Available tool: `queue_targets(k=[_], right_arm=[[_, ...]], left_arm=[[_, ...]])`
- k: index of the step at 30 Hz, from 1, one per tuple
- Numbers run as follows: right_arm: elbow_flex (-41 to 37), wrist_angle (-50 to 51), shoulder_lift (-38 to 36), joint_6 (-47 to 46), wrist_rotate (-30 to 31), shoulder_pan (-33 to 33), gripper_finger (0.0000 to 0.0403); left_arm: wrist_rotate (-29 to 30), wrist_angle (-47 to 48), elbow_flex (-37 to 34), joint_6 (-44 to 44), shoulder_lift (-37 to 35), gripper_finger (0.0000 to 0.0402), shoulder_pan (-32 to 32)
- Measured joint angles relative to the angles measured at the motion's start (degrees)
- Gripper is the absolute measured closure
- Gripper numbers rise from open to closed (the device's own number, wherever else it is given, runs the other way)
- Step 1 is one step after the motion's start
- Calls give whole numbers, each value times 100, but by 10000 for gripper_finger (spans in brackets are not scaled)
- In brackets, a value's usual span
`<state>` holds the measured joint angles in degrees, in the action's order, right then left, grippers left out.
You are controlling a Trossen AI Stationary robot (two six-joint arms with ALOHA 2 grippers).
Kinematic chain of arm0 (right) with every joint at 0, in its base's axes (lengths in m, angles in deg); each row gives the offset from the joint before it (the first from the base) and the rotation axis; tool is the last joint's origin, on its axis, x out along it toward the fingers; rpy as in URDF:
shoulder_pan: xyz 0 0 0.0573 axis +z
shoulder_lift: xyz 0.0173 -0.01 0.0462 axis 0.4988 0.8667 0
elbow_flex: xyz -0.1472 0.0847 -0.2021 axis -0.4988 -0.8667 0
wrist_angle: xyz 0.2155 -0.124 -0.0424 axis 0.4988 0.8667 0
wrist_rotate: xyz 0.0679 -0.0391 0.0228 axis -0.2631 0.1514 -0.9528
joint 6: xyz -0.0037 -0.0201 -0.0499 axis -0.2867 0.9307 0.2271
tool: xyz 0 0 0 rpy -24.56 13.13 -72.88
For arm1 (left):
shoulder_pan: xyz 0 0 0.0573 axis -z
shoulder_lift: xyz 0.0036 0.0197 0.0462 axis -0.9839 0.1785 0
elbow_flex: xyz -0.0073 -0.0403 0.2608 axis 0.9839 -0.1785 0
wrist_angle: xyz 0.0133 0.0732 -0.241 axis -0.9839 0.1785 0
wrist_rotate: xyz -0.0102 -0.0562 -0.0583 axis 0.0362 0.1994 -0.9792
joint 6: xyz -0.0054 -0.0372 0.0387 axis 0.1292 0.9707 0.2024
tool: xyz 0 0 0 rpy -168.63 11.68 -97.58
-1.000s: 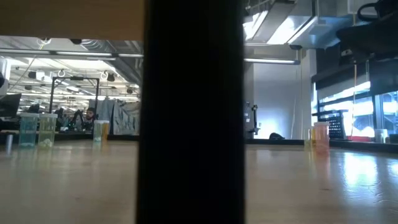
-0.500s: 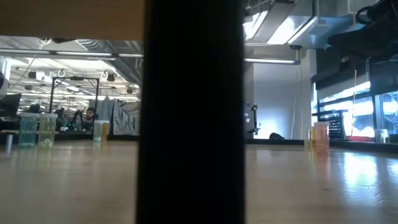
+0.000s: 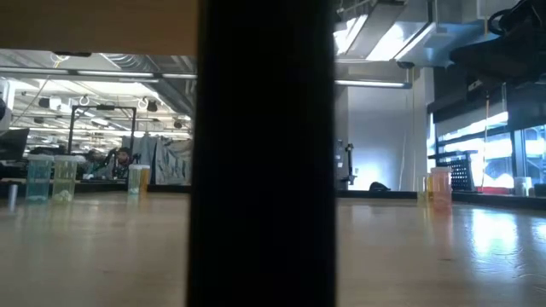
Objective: Pick and place medicine bottles onto shelf by color
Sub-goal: Put the left yellow pill bottle on the shelf
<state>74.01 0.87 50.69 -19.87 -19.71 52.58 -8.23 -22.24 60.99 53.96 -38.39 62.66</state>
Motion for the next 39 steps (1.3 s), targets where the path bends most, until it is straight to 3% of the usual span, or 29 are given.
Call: queue_targets(k=[10,20,27,30,35,39], right_arm=[[0,7,0,144,0,0,376],[0,13,0,293,0,0,376],[1,13,0,288,0,0,376],[0,11,0,284,0,0,376],[2,9,0,282,0,0,376],[124,135,41,289,2,0,376]], left_arm=[[254,510,0,414,203,397,-2],[249,958,2,435,734,311,-1],[-69,1092,2,509,1196,269,-4],[18,1220,2,511,1413,264,-7],[112,1123,2,-265,1705,263,-7],[119,1052,4,-247,1853,263,-7]])
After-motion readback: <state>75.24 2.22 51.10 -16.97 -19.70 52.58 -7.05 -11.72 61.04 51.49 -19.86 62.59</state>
